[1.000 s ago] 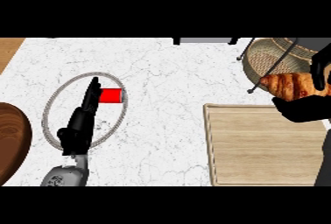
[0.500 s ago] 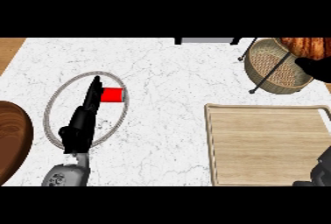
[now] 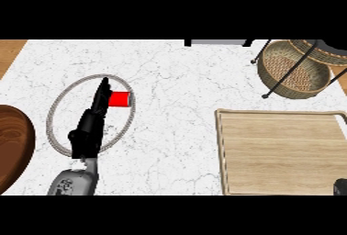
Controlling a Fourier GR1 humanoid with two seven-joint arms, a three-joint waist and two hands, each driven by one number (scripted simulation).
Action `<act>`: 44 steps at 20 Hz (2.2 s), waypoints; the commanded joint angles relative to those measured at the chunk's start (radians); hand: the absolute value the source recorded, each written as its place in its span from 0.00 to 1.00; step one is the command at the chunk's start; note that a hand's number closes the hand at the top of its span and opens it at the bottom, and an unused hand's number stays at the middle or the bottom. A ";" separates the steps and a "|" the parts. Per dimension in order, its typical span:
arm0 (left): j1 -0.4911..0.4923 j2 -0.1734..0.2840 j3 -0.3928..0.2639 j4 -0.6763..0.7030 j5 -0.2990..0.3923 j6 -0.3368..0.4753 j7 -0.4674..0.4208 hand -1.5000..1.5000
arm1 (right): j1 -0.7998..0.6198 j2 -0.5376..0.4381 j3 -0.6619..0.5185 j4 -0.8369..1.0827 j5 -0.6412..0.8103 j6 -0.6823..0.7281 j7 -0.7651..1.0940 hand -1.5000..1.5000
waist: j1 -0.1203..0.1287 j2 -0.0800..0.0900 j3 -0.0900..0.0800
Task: Pick the croissant from the tray and place it in the tiered basket
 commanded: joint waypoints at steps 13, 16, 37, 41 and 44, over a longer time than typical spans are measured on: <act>-0.055 0.006 0.028 0.023 0.018 -0.021 0.009 0.50 | -0.039 -0.133 -0.153 0.493 -0.074 -0.370 -0.083 0.00 | 0.010 0.005 0.002; -0.069 -0.020 0.002 0.021 -0.007 0.000 0.048 0.50 | -0.054 -0.140 -0.141 0.606 -0.094 -0.400 -0.122 0.00 | 0.009 0.003 0.001; 0.001 0.025 0.050 -0.022 0.021 -0.018 0.024 0.50 | 0.133 -0.434 -0.646 0.507 -0.537 -0.410 -0.121 0.00 | -0.042 -0.011 0.001; 0.023 0.033 0.055 -0.006 0.020 -0.023 -0.008 0.50 | 0.338 -0.491 -0.756 0.476 -0.638 -0.289 -0.238 0.00 | -0.046 -0.009 0.001; 0.067 0.010 0.021 -0.067 0.004 -0.007 0.010 0.50 | 0.471 -0.571 -0.863 0.580 -0.702 -0.214 -0.344 0.00 | -0.040 -0.008 0.003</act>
